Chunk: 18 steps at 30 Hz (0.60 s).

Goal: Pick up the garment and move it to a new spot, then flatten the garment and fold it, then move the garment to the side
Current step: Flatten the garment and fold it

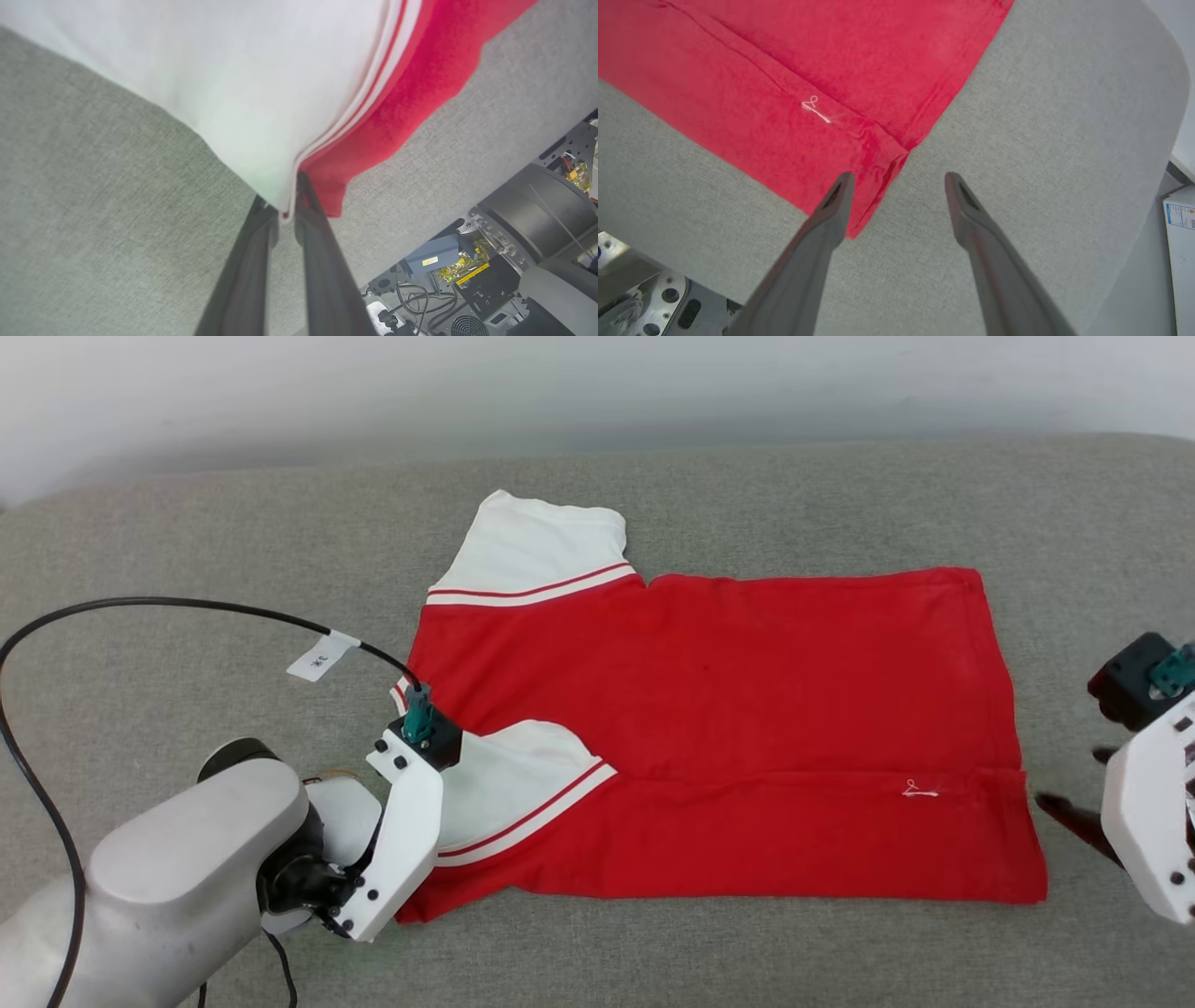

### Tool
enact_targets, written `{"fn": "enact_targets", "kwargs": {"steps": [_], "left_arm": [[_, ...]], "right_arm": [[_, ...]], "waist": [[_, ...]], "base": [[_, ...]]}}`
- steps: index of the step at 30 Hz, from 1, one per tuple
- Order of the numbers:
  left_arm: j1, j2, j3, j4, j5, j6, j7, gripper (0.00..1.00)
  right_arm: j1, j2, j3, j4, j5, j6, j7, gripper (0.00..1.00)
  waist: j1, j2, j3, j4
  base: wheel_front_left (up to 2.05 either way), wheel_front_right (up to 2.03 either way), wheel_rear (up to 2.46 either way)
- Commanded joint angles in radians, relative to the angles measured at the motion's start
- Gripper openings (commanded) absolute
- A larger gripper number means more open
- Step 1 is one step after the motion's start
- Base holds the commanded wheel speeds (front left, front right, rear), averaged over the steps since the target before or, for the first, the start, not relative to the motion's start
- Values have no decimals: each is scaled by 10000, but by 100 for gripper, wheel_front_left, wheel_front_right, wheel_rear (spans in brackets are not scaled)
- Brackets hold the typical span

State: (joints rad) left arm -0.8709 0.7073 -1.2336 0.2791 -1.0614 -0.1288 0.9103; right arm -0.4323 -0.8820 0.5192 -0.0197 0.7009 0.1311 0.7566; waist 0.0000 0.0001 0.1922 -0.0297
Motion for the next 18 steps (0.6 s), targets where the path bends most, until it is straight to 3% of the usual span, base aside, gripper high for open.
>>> {"fn": "enact_targets", "kwargs": {"steps": [1, 5, 8, 18], "left_arm": [[-165, 14, -61, -86, -59, 4, -57, 0], [-379, 44, -132, -238, -23, 3, -133, 0], [-565, 0, -190, -333, -3, 2, -186, 0], [-964, 52, -362, -412, 88, 3, -429, 0]], "right_arm": [[-231, -240, 211, -65, 299, -8, 604, 100], [-403, -503, 563, 197, 770, -8, 1710, 100], [-274, -238, 688, 714, 929, -8, 2056, 100], [257, 926, 1632, 2168, 1035, -3, 1769, 100]], "waist": [[0, -1, 79, 67], [0, -1, 278, 205], [0, -1, 470, 312], [0, -1, 1047, 520]], "base": [[0, 0, 0], [0, 0, 0], [0, 0, 0], [0, 0, 0]]}}
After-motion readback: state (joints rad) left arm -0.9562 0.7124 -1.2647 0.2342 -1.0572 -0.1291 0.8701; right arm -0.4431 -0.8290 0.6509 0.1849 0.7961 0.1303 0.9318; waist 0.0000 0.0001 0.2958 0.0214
